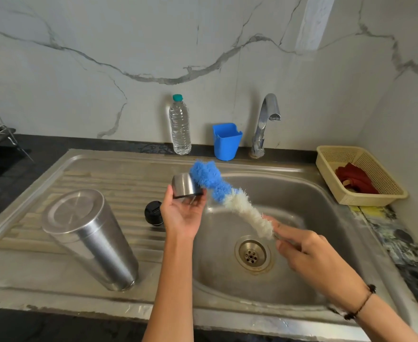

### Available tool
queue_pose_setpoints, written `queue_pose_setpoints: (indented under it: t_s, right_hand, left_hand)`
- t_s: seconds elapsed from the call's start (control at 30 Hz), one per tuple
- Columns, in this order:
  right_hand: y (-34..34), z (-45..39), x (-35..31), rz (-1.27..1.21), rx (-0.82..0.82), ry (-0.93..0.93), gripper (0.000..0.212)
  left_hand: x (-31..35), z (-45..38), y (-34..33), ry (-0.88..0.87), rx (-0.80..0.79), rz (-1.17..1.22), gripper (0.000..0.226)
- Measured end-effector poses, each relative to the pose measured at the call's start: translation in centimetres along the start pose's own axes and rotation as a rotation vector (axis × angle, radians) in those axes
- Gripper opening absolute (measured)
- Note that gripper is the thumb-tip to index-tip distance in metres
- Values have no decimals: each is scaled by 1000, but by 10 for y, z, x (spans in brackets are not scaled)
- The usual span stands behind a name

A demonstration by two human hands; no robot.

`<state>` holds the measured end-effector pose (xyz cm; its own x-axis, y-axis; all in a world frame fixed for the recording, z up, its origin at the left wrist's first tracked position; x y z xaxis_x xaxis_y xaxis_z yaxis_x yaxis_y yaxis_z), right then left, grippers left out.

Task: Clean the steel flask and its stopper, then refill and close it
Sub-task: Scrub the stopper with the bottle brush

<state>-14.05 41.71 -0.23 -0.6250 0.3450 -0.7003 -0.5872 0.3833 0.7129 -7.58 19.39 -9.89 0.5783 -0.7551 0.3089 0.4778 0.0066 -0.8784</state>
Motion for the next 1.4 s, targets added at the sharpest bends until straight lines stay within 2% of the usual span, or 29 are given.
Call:
queue_pose_setpoints:
  t_s: [0.1,0.27,0.47,0.57,0.8,0.93,1.13,1.3,1.4]
  right_hand:
    - [-11,8,-1,-34,-58,-18,54]
    - [0,-3,-7,55,47,36,63]
    - [-7,-1,-25,474,-43,39,60]
    - [-13,-8,-27,580,-28,27,58]
    - [-22,17,-4,611,-109,-30,62]
    - [-23,4,0,566,-55,-42,64]
    - [-32,18,-4,455,-91,-30,59]
    - [-20,2,-12,500,-25,-33,60]
    - [-19,11,-14,549,-57,-62,58]
  left_hand:
    - [8,-5,12,-33,58,38,42]
    - [1,-4,21,30,107,-12,51]
    - [14,-2,22,-65,183,-121,24]
    - [9,5,12,-83,221,-218,19]
    - [24,9,20,-118,283,-209,15]
    - [5,12,9,-62,275,-253,15]
    - [10,1,26,-47,260,-93,21]
    - [-4,10,12,-39,255,-133,19]
    - [2,12,14,-73,267,-170,18]
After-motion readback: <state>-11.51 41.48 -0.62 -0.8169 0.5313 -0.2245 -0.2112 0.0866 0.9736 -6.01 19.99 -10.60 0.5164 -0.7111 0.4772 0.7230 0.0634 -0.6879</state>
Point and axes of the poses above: each hand's wrist, its own z-axis away from the middle knuckle, its own y-axis out of the back of the hand, x = y × z, the point moved 8 cm from there along -z, towards the middle knuckle, and after that the axes turned 6 degrees about y, right-handed, at the moved point
